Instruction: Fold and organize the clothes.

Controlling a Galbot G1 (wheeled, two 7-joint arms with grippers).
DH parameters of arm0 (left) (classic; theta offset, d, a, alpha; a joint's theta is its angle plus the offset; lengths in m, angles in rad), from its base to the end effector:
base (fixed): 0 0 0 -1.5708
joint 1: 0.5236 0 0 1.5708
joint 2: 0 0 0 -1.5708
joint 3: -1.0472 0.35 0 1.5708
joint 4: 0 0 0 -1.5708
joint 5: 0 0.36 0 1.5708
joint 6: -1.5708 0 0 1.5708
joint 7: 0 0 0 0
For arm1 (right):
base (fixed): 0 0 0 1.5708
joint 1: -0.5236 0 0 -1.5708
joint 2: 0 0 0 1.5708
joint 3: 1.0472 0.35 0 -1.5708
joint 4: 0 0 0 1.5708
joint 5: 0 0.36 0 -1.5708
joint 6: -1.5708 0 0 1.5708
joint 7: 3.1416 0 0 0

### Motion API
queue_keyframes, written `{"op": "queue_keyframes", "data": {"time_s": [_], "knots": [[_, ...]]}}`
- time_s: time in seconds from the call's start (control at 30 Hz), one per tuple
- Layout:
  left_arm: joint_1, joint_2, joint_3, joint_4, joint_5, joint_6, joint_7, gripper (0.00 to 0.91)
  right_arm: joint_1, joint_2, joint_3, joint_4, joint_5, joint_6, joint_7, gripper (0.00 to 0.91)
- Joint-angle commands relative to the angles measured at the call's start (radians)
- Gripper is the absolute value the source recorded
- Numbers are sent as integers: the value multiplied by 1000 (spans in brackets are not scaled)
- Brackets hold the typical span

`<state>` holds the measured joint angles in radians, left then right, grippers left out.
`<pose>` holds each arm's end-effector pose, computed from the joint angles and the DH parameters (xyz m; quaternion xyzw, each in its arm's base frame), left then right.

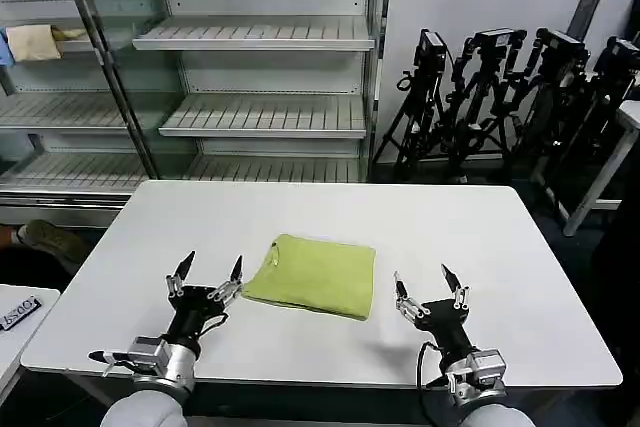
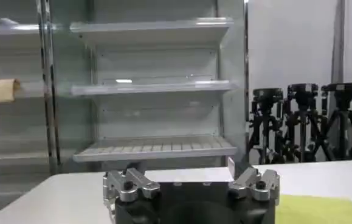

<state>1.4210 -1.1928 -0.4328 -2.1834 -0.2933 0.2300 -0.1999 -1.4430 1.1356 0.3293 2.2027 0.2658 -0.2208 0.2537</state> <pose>0.2209 0.0280 -0.2400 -0.0422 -0.9987 -0.0189 0.0234 0.2058 -0.0070 -0.2466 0.0710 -0.9961 0.0378 0.0357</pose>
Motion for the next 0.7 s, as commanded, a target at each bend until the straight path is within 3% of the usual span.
{"op": "queue_keyframes", "data": {"time_s": [0.03, 0.7], "knots": [[47, -9, -27, -39, 26, -7, 12, 907, -5, -2, -3, 4, -15, 20, -6, 907], [50, -27, -26, -40, 25, -7, 21, 907, -7, -18, 3, 31, -39, 10, -3, 907]]}}
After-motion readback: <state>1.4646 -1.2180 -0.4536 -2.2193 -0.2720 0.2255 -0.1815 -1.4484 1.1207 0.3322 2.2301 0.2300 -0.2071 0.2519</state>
